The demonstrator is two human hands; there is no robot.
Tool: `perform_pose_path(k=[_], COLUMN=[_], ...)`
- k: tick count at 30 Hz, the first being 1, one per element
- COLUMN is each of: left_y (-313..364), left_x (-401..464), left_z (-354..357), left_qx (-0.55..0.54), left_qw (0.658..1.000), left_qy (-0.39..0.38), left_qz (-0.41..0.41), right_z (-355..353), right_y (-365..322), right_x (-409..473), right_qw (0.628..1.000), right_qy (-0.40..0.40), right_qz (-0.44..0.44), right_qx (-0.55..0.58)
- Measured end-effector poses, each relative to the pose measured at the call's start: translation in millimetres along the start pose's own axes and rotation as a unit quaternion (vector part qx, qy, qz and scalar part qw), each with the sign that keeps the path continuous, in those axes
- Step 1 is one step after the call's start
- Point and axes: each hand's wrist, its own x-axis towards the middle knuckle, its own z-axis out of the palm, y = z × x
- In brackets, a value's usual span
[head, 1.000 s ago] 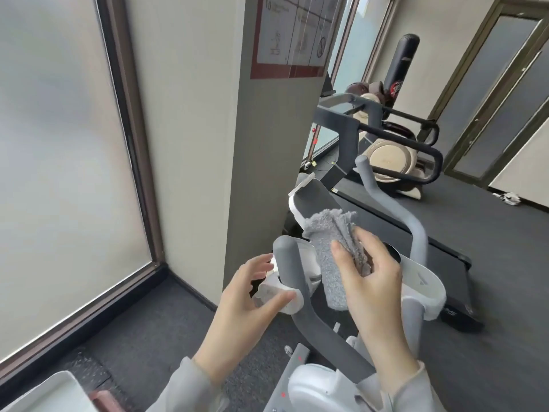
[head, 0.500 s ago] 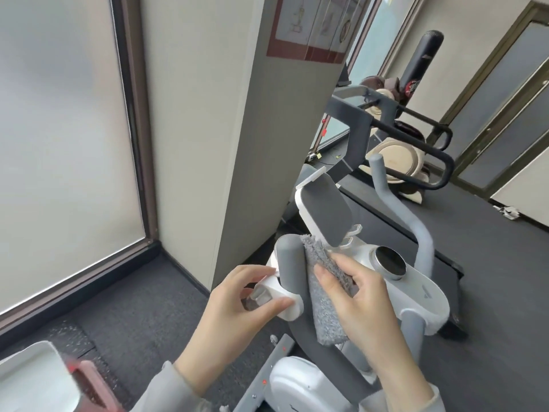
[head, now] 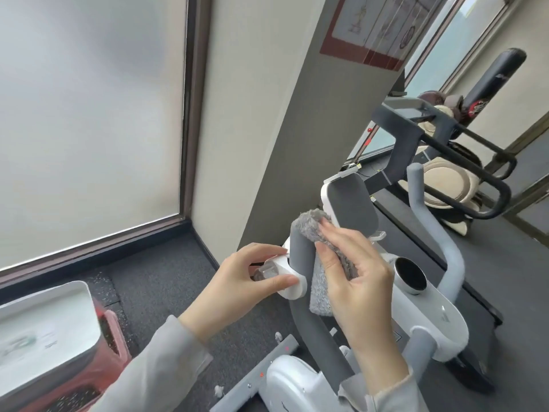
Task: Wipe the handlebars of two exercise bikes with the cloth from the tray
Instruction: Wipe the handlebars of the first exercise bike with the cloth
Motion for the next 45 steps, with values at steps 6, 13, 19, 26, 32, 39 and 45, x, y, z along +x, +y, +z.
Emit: perform_pose_path(k=[6, 13, 19, 26, 32, 39, 45], left_y=[1.5, -1.1, -0.3, -1.2, -5.2, -6.6, -6.9], left_x=[0.1, -4.7, -4.9, -3.8, 2.5, 12.1, 16.4], left_z=[1.0, 5.1, 3.3, -1.7, -7.3, -14.4, -18.5], left_qx=[-0.015, -0.015, -0.012, -0.009, -0.031, -0.049, -0.051], left_qw=[1.0, 0.999, 1.0, 1.0, 0.999, 0.996, 0.994], left_qy=[0.007, 0.027, 0.015, 0.005, -0.02, -0.067, -0.093], left_qz=[-0.016, -0.017, -0.018, -0.022, -0.025, -0.026, -0.02], right_z=[-11.2, 6.2, -5.7, -11.9, -0.7, -20.6, -14.9], right_y=[8.2, -4.5, 14.4, 9.3, 10.8, 23.9, -11.5], right_x=[-33.4, -10.1, -51.7, 1.8, 42.0, 0.3, 28.1], right_qw=[0.999, 0.984, 0.989, 0.999, 0.971, 0.944, 0.998], right_qy=[0.014, -0.008, -0.015, 0.031, -0.116, -0.108, -0.049], right_qz=[0.028, -0.137, -0.108, 0.037, 0.177, 0.265, 0.037], right_qx=[0.007, -0.113, -0.098, 0.026, 0.116, 0.167, 0.005])
